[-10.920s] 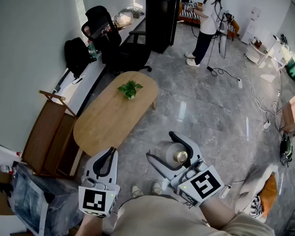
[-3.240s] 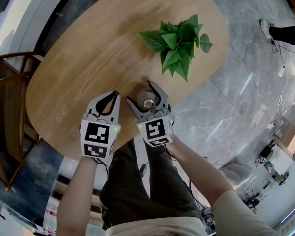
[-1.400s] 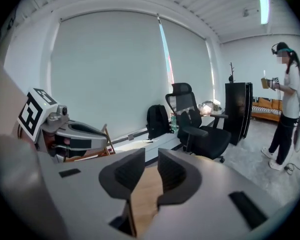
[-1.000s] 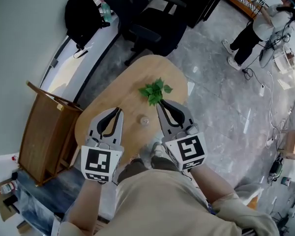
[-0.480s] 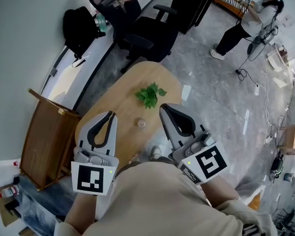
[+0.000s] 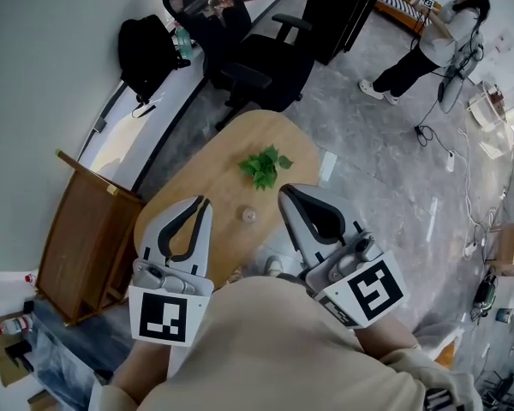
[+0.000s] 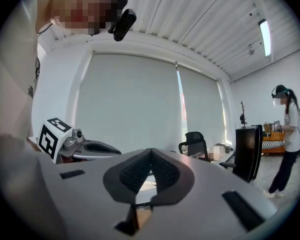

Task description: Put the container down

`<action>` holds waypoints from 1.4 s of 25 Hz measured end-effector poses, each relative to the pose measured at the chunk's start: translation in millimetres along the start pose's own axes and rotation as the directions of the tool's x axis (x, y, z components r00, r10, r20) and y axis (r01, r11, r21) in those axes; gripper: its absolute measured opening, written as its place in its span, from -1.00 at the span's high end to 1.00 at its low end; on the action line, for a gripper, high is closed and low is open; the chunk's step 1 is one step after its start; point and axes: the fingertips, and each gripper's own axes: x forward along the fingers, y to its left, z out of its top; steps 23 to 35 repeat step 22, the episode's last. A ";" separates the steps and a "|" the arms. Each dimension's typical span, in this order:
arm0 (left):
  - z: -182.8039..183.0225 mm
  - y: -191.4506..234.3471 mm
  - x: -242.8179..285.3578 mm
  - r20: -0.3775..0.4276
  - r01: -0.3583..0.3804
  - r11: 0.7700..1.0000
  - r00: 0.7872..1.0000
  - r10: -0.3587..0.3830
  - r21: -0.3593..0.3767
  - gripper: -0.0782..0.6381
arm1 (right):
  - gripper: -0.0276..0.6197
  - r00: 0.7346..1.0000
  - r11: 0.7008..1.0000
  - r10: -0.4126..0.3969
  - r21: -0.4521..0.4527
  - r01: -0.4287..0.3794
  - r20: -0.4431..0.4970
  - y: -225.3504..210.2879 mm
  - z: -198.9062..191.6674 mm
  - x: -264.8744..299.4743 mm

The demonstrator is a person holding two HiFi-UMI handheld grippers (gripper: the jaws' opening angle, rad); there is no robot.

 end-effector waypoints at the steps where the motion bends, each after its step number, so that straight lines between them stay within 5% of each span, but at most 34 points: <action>1: 0.9 0.1 -0.3 0.001 -0.001 1.000 1.000 0.001 -0.003 0.73 | 0.93 1.000 1.000 -0.004 -0.006 0.004 -0.001 -0.8 0.6 0.2; 35: 14.2 -9.6 -9.3 0.030 -0.019 1.000 0.999 0.019 0.010 0.73 | 0.93 0.999 0.998 -0.038 -0.056 0.037 -0.019 -22.1 6.5 -14.5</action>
